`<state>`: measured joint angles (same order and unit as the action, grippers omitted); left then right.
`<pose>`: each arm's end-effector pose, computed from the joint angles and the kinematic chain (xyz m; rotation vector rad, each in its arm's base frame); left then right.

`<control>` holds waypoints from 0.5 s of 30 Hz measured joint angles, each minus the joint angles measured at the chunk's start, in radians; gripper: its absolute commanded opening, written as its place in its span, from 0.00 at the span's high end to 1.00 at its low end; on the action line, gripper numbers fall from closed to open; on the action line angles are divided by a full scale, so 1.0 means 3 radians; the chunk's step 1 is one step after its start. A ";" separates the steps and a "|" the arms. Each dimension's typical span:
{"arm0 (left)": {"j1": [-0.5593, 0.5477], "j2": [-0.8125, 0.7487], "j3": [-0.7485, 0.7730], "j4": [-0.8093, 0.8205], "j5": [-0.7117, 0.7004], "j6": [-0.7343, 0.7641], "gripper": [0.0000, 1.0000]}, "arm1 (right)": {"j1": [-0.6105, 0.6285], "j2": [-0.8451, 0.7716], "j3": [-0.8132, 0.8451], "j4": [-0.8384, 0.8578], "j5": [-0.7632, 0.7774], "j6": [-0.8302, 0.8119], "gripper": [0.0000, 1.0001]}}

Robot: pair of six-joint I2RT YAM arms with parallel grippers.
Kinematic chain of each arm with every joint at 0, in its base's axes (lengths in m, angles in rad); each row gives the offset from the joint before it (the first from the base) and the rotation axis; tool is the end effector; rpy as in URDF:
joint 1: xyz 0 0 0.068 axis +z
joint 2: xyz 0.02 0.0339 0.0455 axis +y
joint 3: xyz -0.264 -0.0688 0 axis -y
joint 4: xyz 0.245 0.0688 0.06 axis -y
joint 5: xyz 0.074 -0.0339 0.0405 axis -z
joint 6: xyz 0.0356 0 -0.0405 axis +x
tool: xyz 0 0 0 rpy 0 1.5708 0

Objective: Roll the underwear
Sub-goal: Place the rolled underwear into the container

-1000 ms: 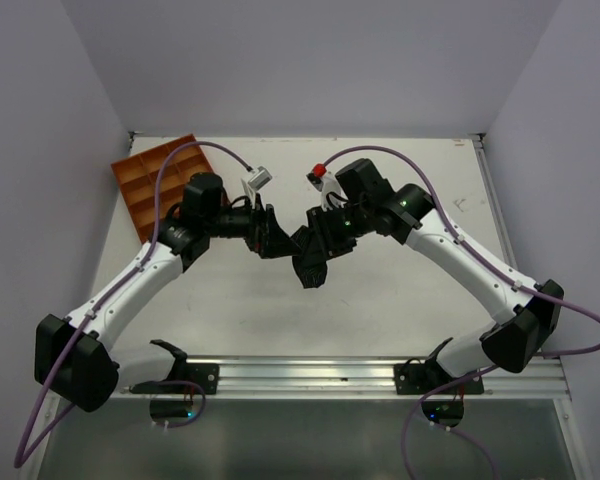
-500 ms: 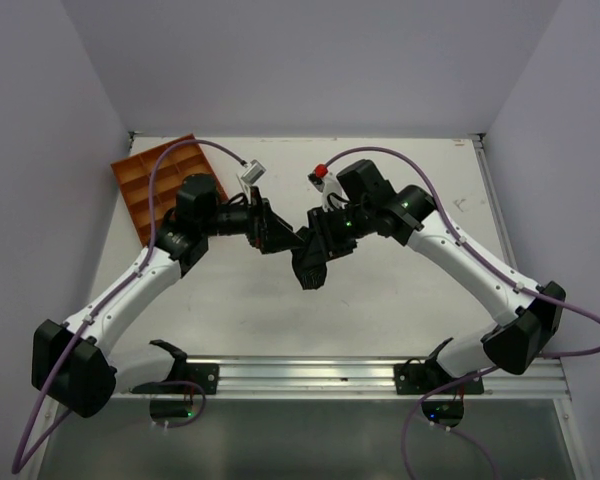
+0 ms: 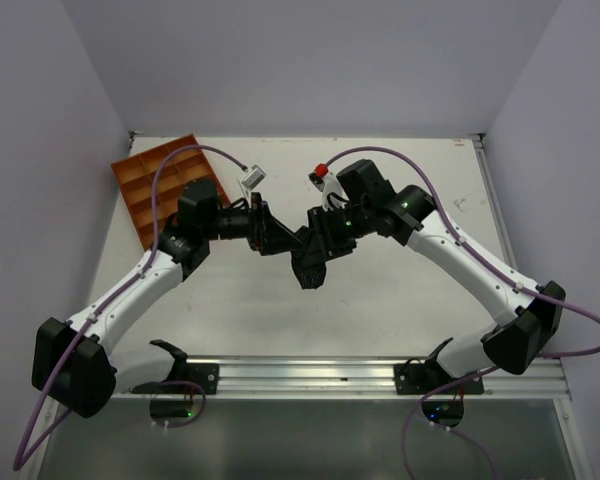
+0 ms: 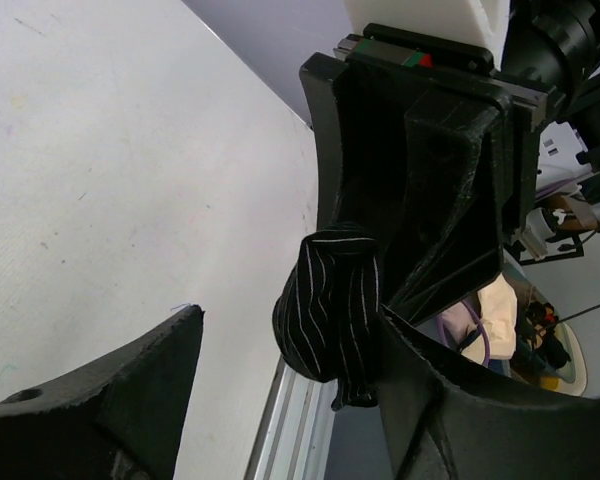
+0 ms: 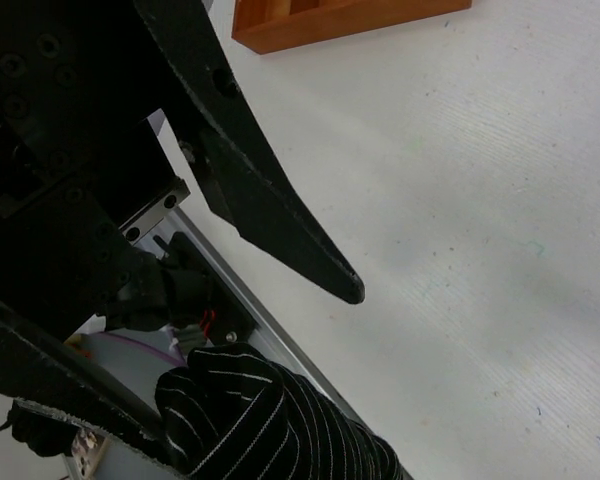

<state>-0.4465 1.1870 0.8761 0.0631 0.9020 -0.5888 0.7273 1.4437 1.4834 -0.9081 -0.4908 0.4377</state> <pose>0.2278 -0.1400 0.3169 0.5720 1.9211 -1.5119 0.2107 0.2100 0.3646 -0.6141 2.5502 1.0728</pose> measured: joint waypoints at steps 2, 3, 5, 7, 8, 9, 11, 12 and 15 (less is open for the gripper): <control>-0.0001 -0.0009 -0.0017 0.0064 0.0024 -0.0022 0.44 | 0.0000 0.0000 -0.0009 0.0006 -0.0023 -0.0001 1.00; -0.0005 -0.0020 -0.0023 0.0111 0.0038 -0.0039 0.47 | 0.0000 0.0000 -0.0010 0.0009 -0.0036 -0.0001 1.00; -0.0013 -0.0053 -0.0027 0.0184 0.0053 -0.0088 0.58 | -0.0004 -0.0003 -0.0010 0.0019 -0.0080 -0.0003 1.00; -0.0019 -0.0079 -0.0027 0.0272 0.0097 -0.0136 0.71 | -0.0004 -0.0020 -0.0010 0.0032 -0.0094 -0.0003 1.00; -0.0022 -0.0080 -0.0027 0.0320 0.0122 -0.0160 0.76 | -0.0004 -0.0034 -0.0010 0.0036 -0.0098 -0.0004 1.00; -0.0022 -0.0080 -0.0027 0.0354 0.0139 -0.0172 0.85 | -0.0005 -0.0046 -0.0010 0.0036 -0.0099 -0.0004 1.00; -0.0020 -0.0071 -0.0027 0.0422 0.0181 -0.0229 0.94 | -0.0005 -0.0067 -0.0011 0.0031 -0.0108 -0.0005 1.00; -0.0020 -0.0067 -0.0027 0.0458 0.0201 -0.0254 0.99 | -0.0006 -0.0081 -0.0023 0.0034 -0.0113 -0.0005 1.00; -0.0022 -0.0048 -0.0027 0.0524 0.0267 -0.0309 1.00 | -0.0008 -0.0149 -0.0097 0.0069 -0.0154 -0.0004 1.00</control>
<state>-0.4530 1.1725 0.8680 0.2203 0.9821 -0.6815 0.7250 1.3991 1.4544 -0.8875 -0.5369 0.4366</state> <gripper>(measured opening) 0.028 0.343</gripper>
